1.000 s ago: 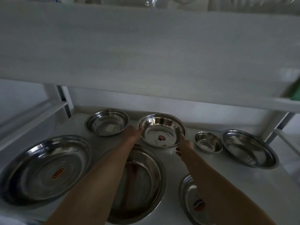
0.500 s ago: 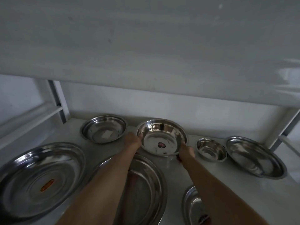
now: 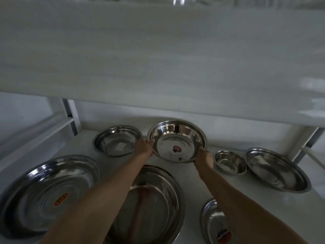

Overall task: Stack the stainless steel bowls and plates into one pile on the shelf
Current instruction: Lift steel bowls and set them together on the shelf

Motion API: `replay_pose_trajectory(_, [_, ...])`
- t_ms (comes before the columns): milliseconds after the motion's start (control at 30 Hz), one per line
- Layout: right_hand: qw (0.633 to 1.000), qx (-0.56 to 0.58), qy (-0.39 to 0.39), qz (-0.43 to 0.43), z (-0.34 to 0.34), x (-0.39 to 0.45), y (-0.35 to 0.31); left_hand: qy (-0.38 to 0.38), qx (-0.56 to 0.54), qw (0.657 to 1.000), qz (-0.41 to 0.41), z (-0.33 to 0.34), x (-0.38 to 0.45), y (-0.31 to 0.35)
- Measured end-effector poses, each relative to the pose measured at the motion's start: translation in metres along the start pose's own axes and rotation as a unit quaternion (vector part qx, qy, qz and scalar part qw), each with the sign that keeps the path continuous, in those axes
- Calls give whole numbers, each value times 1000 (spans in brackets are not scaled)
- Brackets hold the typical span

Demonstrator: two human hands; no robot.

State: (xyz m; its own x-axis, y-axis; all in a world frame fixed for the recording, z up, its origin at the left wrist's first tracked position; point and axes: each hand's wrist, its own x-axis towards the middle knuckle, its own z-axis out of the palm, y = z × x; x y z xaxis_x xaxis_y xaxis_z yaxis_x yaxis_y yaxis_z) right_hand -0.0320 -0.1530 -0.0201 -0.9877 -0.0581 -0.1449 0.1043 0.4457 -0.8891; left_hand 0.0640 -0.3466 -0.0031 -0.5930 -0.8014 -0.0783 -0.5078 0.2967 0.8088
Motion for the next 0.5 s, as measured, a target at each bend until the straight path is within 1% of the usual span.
replay_pose_trajectory(233, [999,8,2,-43,-16,-42,-29,1,-147,989,15,-42,-35,4])
replay_pose_trajectory(367, [997,5,-4,-79,-26,-72,-40,-5,-194,981,28,-70,-61,-7])
replay_pose_trajectory(500, [994,-8,-17,-111,-32,-101,-36,9,-231,972,53,-99,-100,-12])
